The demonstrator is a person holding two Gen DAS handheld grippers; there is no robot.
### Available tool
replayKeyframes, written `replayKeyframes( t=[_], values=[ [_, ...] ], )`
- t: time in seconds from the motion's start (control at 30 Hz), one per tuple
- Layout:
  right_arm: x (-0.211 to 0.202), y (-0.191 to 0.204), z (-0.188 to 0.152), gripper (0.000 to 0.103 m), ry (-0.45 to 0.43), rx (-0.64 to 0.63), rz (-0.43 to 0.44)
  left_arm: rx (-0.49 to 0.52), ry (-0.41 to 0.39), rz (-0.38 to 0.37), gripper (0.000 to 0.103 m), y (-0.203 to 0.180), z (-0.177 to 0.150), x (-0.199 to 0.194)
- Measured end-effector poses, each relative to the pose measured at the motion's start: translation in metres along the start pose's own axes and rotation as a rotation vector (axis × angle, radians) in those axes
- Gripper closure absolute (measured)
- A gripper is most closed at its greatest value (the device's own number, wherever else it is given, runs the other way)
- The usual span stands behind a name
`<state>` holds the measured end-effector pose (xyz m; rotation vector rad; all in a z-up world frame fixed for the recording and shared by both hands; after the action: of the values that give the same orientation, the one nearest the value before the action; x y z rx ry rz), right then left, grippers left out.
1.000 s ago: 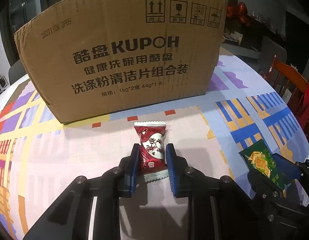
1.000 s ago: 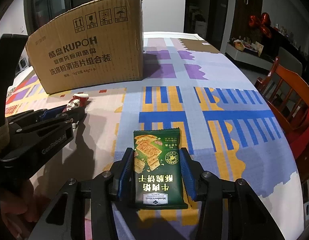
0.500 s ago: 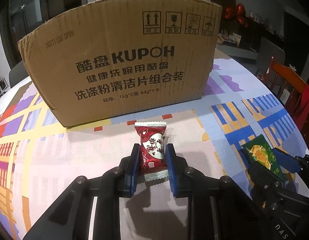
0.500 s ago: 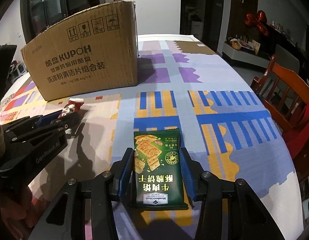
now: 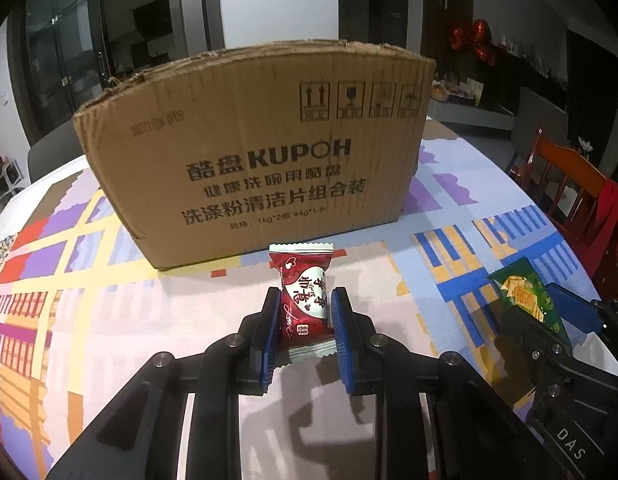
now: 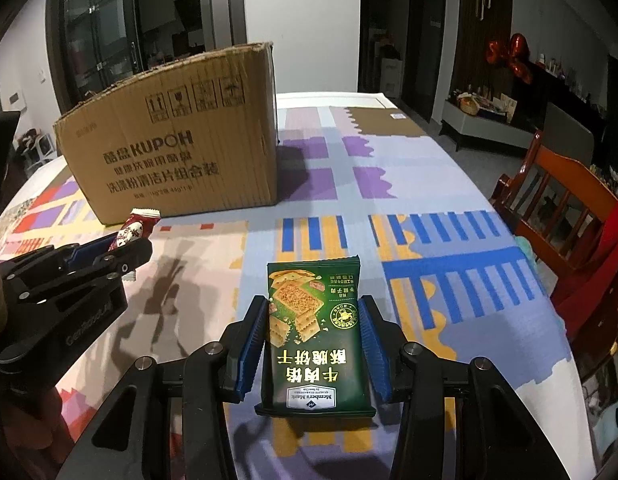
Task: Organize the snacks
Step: 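Lift the red candy and green cracker packet and carry them over the box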
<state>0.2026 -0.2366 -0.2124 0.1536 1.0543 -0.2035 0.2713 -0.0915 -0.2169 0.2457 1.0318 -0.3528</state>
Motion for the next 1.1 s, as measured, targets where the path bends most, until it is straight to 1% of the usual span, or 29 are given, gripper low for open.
replayKeyframes(
  t=[0.57, 1.1],
  values=[
    [-0.037, 0.009, 0.017, 0.056, -0.074, -0.023, 0.017, -0.023, -0.059, 0.02, 0.077, 0.009, 0.01, -0.04],
    [-0.072, 0.02, 0.053, 0.056, -0.164, -0.051, 0.042, -0.052, -0.121, 0.049, 0.077, 0.026, 0.028, -0.078]
  ],
)
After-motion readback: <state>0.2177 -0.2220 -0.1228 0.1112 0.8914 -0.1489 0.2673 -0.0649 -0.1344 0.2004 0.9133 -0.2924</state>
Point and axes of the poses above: each gripper's, at about its wrist camera, not at the fingertips, and x roughly the way its jaws point, y to its left, z to its top, the point moved 2 cm from there along x, roughly the way its jaws point, and after that the axes turned 14 degrees about y, right-handed, at the moved point
